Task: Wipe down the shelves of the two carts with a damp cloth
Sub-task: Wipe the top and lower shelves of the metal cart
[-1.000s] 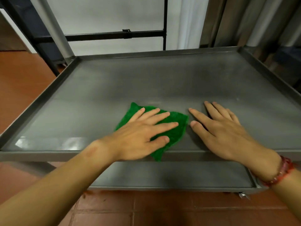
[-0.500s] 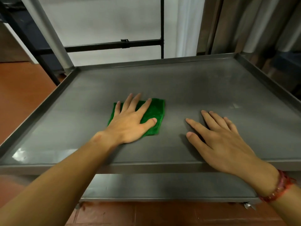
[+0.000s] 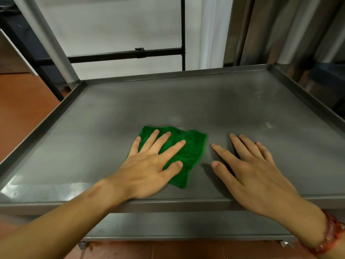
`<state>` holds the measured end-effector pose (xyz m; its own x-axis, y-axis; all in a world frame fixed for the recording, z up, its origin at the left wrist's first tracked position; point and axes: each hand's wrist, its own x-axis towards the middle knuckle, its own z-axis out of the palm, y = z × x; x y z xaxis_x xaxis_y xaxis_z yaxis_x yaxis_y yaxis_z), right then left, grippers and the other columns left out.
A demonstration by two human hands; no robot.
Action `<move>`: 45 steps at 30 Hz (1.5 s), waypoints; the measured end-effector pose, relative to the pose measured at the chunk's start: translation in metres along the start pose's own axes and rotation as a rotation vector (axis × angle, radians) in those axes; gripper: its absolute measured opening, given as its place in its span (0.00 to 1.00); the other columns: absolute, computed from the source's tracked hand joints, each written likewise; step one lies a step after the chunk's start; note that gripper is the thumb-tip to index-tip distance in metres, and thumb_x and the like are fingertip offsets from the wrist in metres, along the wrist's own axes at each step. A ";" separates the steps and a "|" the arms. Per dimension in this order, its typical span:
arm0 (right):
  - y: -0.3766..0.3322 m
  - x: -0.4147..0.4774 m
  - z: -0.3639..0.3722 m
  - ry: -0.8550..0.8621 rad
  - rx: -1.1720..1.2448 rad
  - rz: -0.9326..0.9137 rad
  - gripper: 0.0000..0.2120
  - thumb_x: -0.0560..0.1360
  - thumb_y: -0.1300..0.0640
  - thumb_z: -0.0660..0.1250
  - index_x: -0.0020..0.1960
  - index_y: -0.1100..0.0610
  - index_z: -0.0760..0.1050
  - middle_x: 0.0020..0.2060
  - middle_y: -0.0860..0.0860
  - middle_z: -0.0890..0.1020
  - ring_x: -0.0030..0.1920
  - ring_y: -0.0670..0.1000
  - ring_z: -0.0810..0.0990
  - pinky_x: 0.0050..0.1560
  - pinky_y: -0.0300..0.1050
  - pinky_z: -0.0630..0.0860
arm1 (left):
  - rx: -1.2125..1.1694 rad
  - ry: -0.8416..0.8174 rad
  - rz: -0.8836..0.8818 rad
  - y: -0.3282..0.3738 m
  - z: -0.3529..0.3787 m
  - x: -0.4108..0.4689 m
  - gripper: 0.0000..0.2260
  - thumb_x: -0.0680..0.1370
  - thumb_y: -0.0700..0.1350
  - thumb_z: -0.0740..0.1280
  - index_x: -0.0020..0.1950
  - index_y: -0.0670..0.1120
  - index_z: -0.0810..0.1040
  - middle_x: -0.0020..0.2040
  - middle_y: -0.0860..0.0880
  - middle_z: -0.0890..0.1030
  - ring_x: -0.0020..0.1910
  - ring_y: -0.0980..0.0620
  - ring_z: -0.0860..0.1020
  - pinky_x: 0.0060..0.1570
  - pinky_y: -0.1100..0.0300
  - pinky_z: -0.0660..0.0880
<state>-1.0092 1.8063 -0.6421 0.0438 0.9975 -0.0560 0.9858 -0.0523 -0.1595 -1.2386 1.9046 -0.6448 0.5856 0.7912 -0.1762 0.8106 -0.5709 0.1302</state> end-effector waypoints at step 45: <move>0.005 0.016 0.000 -0.007 0.000 -0.007 0.39 0.69 0.28 0.21 0.78 0.33 0.38 0.80 0.49 0.39 0.78 0.48 0.31 0.76 0.48 0.33 | -0.043 0.089 -0.313 -0.036 -0.032 0.162 0.27 0.81 0.64 0.43 0.80 0.63 0.43 0.81 0.49 0.40 0.80 0.47 0.38 0.75 0.38 0.37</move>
<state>-1.0038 1.8219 -0.6434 0.0358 0.9974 -0.0623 0.9861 -0.0454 -0.1596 -1.1734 2.0600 -0.6471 0.3039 0.9440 -0.1280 0.9493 -0.2887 0.1245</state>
